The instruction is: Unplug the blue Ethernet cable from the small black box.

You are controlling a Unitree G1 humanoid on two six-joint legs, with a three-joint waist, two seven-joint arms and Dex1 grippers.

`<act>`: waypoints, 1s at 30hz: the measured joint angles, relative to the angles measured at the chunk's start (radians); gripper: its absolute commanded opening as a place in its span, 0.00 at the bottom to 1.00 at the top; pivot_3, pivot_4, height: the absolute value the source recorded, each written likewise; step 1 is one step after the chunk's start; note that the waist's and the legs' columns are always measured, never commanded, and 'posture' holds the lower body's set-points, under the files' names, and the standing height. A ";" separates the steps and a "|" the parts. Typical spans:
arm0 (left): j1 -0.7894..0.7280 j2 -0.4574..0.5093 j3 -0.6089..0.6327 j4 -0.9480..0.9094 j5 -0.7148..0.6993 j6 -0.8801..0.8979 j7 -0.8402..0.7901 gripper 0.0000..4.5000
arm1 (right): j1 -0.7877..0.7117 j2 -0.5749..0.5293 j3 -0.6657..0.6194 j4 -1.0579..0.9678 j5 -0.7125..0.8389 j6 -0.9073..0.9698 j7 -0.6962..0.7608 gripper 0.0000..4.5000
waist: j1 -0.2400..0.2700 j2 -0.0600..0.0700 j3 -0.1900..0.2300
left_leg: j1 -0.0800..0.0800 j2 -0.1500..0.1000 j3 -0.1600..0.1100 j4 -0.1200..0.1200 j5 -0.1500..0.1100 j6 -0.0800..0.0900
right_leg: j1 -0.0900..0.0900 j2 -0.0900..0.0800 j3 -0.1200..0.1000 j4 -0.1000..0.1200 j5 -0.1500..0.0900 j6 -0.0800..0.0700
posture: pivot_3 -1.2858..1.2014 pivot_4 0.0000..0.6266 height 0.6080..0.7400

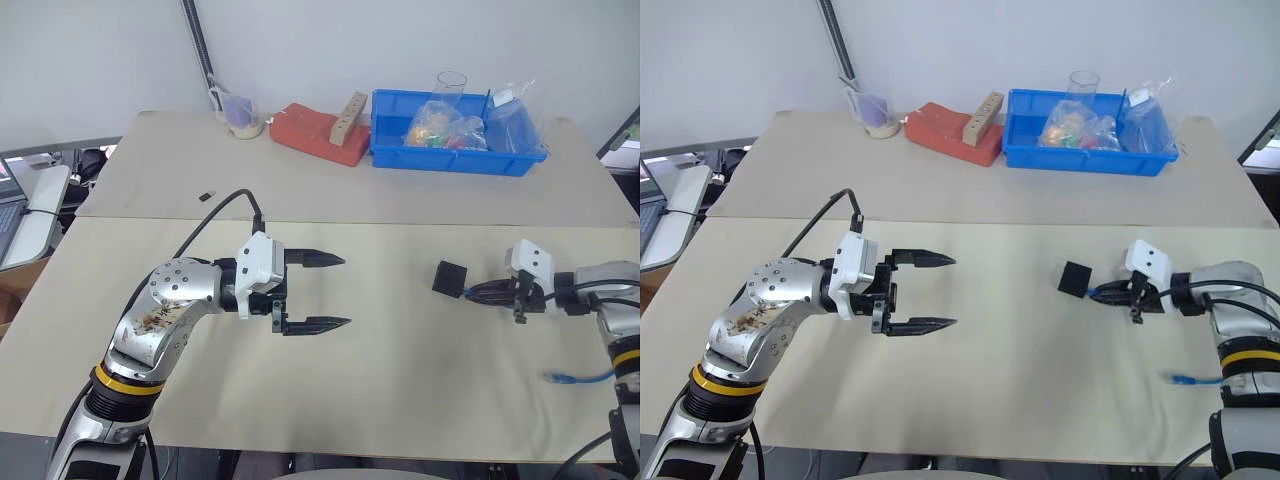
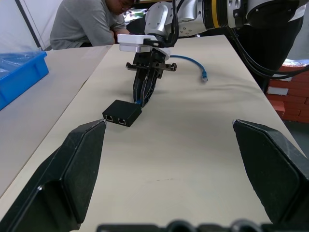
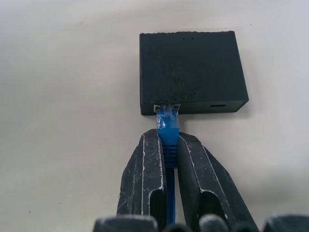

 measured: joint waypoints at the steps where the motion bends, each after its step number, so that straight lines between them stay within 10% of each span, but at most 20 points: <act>1: 0.000 0.000 0.003 0.001 -0.004 0.006 0.007 1.00 | 0.001 0.000 0.000 -0.010 -0.003 -0.006 -0.002 0.00 | 0.000 0.000 0.000 | 0.000 0.000 0.000 0.000 0.000 0.000 | 0.000 0.000 0.000 0.000 0.000 0.000 | 0.52 0.24 1.00; 12: -0.174 0.025 0.262 0.229 -0.302 0.472 0.198 1.00 | -0.162 0.195 0.051 -0.474 -0.254 -0.401 -0.403 0.00 | -0.028 0.000 0.001 | -0.001 0.003 -0.005 0.000 0.000 -0.001 | -0.004 0.003 -0.005 0.007 0.000 0.000 | 0.52 0.24 1.00; 30: -0.275 0.011 0.223 0.329 -0.267 0.478 0.153 1.00 | -0.259 0.306 0.205 -0.445 -0.520 -0.577 -0.679 0.00 | -0.007 -0.001 0.001 | -0.001 0.001 -0.007 0.000 0.002 -0.004 | -0.005 0.000 -0.008 0.008 0.000 0.000 | 0.52 0.24 1.00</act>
